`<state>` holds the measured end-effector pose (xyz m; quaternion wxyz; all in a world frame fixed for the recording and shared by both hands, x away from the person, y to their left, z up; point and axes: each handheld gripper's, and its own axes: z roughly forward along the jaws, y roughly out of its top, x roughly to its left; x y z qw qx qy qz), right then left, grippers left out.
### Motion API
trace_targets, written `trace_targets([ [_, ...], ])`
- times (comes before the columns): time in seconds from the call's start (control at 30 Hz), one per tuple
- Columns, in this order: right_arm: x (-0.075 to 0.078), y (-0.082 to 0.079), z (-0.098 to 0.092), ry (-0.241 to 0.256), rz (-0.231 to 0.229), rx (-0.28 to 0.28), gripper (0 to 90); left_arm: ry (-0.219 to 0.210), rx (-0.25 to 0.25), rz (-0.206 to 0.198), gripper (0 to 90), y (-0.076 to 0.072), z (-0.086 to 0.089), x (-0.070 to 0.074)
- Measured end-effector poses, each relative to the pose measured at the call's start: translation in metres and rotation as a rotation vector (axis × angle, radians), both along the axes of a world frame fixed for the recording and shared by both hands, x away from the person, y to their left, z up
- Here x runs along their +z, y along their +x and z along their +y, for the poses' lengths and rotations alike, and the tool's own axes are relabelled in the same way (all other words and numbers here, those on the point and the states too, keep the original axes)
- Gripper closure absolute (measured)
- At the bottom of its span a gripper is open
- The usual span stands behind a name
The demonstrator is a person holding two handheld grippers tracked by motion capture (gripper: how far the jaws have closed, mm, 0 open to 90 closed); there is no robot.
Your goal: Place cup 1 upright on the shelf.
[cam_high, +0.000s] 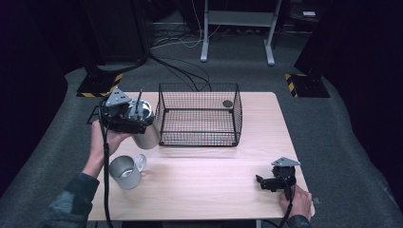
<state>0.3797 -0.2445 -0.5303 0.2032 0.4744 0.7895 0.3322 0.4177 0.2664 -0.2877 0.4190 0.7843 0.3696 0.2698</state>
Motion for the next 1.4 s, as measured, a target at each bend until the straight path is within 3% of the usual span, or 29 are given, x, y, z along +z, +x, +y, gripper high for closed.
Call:
trace_targets([
  [0.43, 0.000, 0.000, 0.000, 0.000, 0.000, 0.000, 0.0, -0.004, -0.067, 0.014, 4.1, 0.007, -0.030, 0.001],
  [0.73, 0.000, 0.000, 0.000, -0.001, 0.000, 0.002, 0.0, -0.020, -0.083, 0.008, 4.1, 0.016, -0.047, 0.002],
  [1.17, 0.000, 0.000, 0.000, 0.004, 0.004, -0.004, 0.0, 0.015, -0.098, 0.004, 4.1, 0.033, -0.073, 0.007],
  [1.4, 0.000, 0.000, 0.000, 0.002, 0.003, -0.002, 0.0, 0.010, -0.099, 0.003, 4.1, 0.045, -0.087, 0.009],
])
